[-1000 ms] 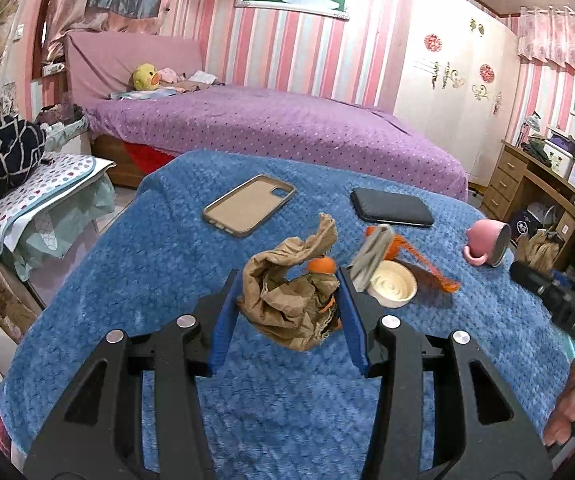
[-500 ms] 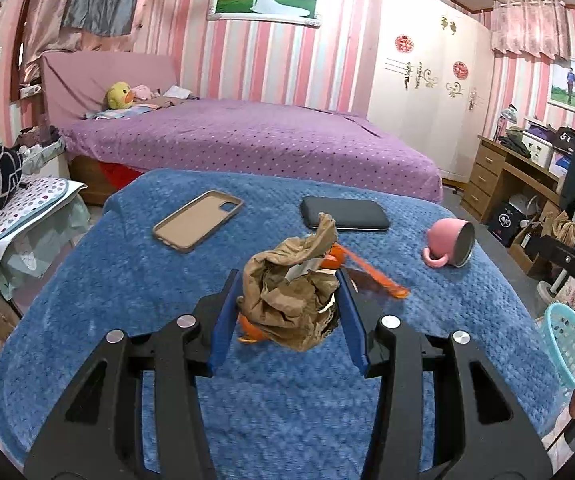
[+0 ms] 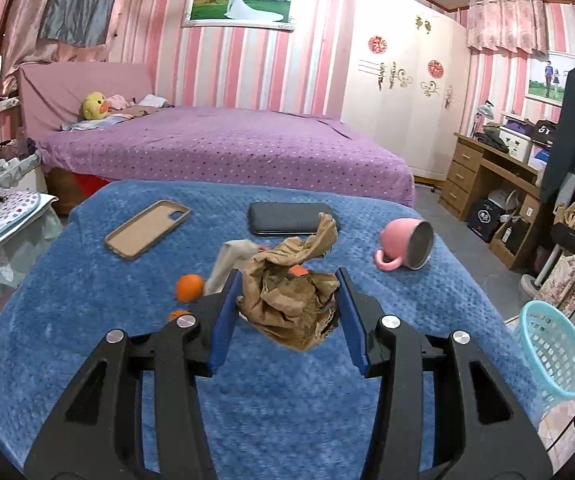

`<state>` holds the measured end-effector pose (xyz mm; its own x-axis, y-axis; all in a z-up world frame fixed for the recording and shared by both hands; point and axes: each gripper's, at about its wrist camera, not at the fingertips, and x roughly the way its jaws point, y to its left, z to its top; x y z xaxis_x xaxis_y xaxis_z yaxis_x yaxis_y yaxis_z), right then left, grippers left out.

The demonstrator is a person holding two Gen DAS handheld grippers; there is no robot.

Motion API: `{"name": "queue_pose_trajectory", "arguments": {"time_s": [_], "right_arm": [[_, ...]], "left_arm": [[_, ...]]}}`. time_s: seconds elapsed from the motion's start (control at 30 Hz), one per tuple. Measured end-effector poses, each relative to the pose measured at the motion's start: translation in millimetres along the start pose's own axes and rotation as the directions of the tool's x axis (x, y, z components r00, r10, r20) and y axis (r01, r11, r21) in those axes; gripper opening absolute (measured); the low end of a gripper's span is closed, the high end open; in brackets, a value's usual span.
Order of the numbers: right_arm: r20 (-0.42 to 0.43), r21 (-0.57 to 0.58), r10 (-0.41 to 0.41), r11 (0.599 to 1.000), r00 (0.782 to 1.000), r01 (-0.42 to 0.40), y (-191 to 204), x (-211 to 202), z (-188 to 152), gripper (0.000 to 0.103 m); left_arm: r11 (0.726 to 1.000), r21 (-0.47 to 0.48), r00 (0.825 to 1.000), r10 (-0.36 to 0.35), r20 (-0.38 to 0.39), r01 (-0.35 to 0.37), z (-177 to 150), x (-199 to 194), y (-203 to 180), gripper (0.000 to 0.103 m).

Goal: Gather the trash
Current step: 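Carry both crumpled brown papers with both tools over the wastebasket, then open both tools to drop the brown papers into the wastebasket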

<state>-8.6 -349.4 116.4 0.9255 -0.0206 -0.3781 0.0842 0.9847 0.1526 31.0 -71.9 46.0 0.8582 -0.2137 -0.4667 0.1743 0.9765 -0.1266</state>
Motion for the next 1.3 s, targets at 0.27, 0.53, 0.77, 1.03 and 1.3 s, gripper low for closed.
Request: {"name": "queue_pose_trajectory", "arguments": {"time_s": [0.27, 0.53, 0.77, 1.03, 1.3], "right_arm": [[-0.014, 0.017, -0.07, 0.997, 0.997, 0.071, -35, -12, 3, 0.043], [-0.013, 0.051, -0.145, 0.988, 0.989, 0.146, -80, -32, 14, 0.043], [-0.023, 0.125, -0.258, 0.958, 0.966, 0.259, -145, -58, 16, 0.043], [-0.038, 0.137, -0.314, 0.939, 0.949, 0.316, -180, -70, 16, 0.046], [-0.048, 0.162, -0.354, 0.92, 0.934, 0.358, -211, -79, 11, 0.063]], "left_arm": [[0.999, 0.009, 0.999, -0.048, 0.017, 0.048, 1, -2, -29, 0.046], [0.993, 0.032, 0.993, -0.117, -0.01, 0.117, 0, 8, -74, 0.046], [0.97, 0.088, 0.974, -0.221, -0.049, 0.225, 3, 18, -141, 0.046], [0.908, 0.179, 0.925, -0.369, -0.092, 0.38, -9, 19, -257, 0.046], [0.837, 0.236, 0.869, -0.462, -0.18, 0.494, -42, 24, -336, 0.047]]}}
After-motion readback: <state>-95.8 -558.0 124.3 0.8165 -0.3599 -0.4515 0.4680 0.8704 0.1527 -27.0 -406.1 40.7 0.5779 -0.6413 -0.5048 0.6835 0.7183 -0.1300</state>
